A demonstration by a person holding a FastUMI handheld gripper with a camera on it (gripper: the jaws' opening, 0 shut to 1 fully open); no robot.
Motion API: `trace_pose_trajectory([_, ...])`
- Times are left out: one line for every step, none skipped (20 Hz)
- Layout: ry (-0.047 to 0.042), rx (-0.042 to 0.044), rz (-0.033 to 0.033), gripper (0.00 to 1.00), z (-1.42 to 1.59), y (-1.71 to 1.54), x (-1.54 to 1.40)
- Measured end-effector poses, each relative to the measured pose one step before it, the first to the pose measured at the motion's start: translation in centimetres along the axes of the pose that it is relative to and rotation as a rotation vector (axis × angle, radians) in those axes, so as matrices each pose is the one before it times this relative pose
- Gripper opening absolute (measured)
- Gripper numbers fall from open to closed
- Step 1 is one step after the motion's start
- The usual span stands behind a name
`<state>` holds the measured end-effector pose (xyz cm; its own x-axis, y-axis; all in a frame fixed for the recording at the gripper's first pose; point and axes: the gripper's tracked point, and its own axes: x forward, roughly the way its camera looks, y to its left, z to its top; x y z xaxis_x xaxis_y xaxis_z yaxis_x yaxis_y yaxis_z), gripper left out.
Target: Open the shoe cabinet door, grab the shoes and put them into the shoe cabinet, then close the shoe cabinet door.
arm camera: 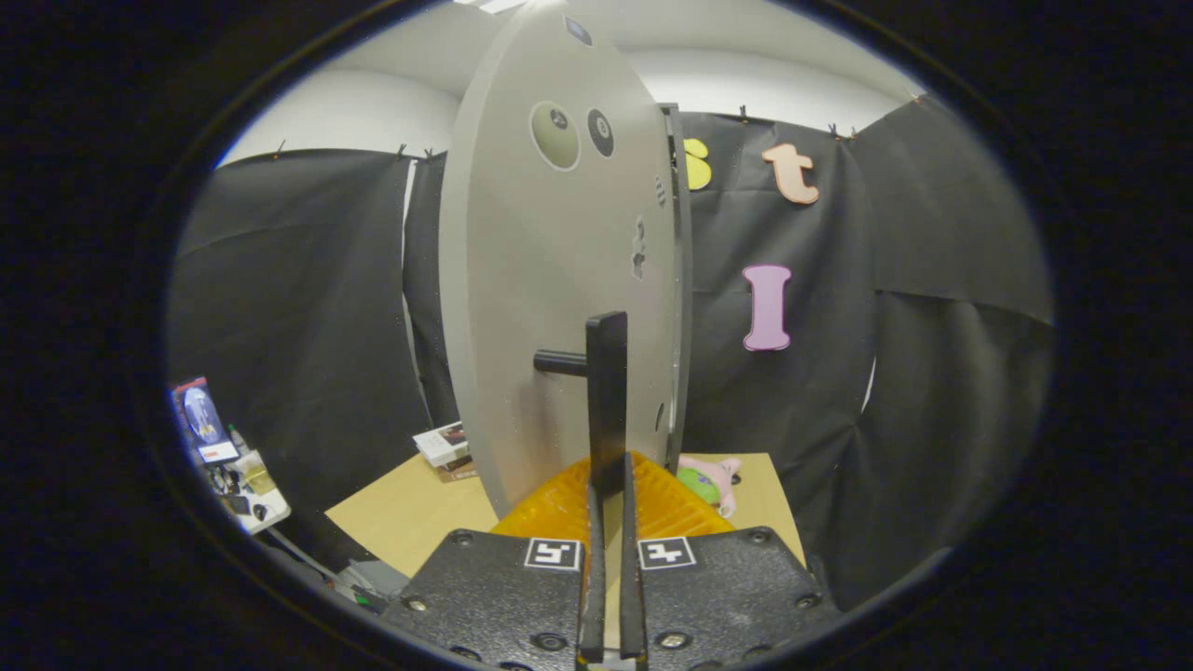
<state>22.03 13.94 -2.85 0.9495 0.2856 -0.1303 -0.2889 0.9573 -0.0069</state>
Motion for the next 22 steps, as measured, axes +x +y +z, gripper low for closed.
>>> trace_pose_trajectory([-0.00442, 0.00726, -0.00695, 0.09, -0.030, -0.230, -0.023])
trace_pose_trajectory([-0.00389, 0.00366, -0.00894, 0.08, 0.202, -0.089, 0.056])
trace_pose_trajectory([-0.00031, 0.00624, -0.01054, 0.08, -0.187, -0.255, 0.076])
trace_pose_trajectory([-0.00160, 0.00282, -0.00682, 0.06, 0.098, -0.377, 0.070])
trace_pose_trajectory([-0.00302, 0.00429, -0.00252, 0.05, 0.003, -0.232, -0.036])
trace_pose_trajectory([-0.00049, 0.01068, -0.00578, 0.05, 0.032, -0.101, -0.089])
trace_pose_trajectory([-0.00268, 0.00597, -0.00998, 0.05, 0.069, -0.208, 0.009])
trace_pose_trajectory([-0.00286, 0.01144, -0.00685, 0.04, 0.001, -0.185, 0.005])
trace_pose_trajectory([-0.00076, 0.01778, 0.00870, 0.04, 0.046, 0.268, 0.123])
trace_pose_trajectory([0.00225, 0.01783, 0.01607, 0.04, -0.028, 0.592, -0.074])
trace_pose_trajectory([0.00130, 0.00323, 0.01092, 0.04, -0.042, 0.489, -0.017])
trace_pose_trajectory([-0.00298, -0.01131, -0.00521, 0.04, 0.007, -0.377, 0.002])
trace_pose_trajectory([0.00132, -0.02253, -0.02052, 0.04, 0.008, -0.604, -0.085])
trace_pose_trajectory([0.00273, -0.02252, -0.02040, 0.04, -0.106, -0.919, -0.259])
trace_pose_trajectory([-0.00842, -0.00450, -0.00246, 0.05, 0.108, -0.241, -0.306])
trace_pose_trajectory([-0.00212, 0.00516, -0.00807, 0.06, 0.072, 0.021, 0.153])
trace_pose_trajectory([-0.00625, 0.01179, -0.01745, 0.11, -0.142, -0.217, -0.329])
trace_pose_trajectory([-0.01192, 0.01900, -0.03280, 0.23, 0.135, -0.192, -0.064])
trace_pose_trajectory([-0.02268, 0.02335, -0.03222, 0.34, 0.328, -0.136, -0.320])
trace_pose_trajectory([-0.01599, 0.01352, -0.03408, 0.43, -0.044, 0.073, 0.275])
trace_pose_trajectory([-0.00537, 0.00335, -0.02483, 0.52, -0.042, -0.007, -0.086])
trace_pose_trajectory([-0.00888, 0.00497, -0.02460, 0.61, 0.098, -0.405, -0.360])
